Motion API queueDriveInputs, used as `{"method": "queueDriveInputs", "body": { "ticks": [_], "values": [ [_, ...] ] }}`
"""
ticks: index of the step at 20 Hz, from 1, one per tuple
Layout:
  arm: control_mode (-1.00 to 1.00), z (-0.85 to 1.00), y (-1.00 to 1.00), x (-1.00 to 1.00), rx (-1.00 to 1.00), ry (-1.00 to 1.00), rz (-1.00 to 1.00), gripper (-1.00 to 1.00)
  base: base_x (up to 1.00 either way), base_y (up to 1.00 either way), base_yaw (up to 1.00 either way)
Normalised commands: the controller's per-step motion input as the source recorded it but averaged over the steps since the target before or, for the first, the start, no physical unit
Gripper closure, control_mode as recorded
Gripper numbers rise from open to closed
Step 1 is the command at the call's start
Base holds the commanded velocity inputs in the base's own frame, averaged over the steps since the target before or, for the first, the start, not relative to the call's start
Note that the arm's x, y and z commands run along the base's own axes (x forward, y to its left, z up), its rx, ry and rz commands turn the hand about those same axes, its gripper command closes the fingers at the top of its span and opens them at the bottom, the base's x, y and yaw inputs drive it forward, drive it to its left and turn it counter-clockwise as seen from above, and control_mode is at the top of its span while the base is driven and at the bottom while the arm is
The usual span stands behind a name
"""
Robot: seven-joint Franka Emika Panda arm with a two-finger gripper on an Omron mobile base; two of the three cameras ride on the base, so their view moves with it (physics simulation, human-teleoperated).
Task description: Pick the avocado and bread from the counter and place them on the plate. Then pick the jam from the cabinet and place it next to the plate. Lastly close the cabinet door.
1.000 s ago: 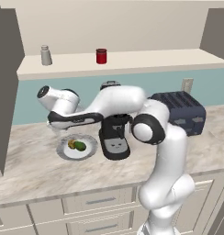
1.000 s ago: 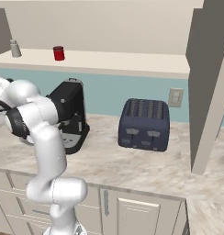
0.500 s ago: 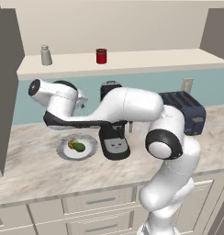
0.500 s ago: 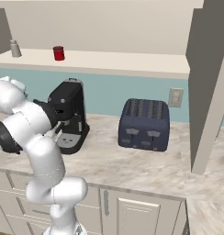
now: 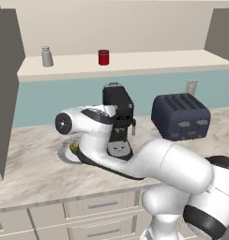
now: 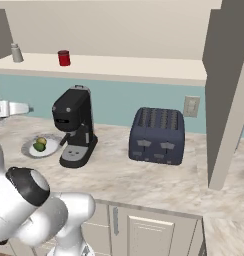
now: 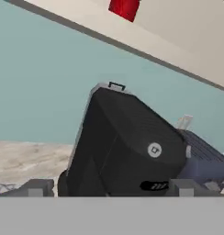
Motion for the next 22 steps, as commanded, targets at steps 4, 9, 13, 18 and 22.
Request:
{"method": "queueDriveInputs", "body": {
  "ticks": [4, 9, 13, 18, 22],
  "values": [
    [-1.00, 0.74, -0.95, -0.27, 0.40, -0.49, 0.05, -1.00, 0.00, 0.00, 0.00],
    [-1.00, 0.91, -0.71, -0.12, 0.42, -0.31, 0.04, -1.00, 0.00, 0.00, 0.00],
    [-1.00, 0.99, -0.36, 0.00, 0.35, -0.15, 0.00, -1.00, 0.00, 0.00, 0.00],
    [-1.00, 0.80, -0.03, 0.02, 0.17, -0.04, 0.01, -1.00, 0.00, 0.00, 0.00],
    [-1.00, 0.43, 0.00, 0.22, 0.00, 0.00, 0.04, -1.00, 0.00, 0.00, 0.00]
  ]
}}
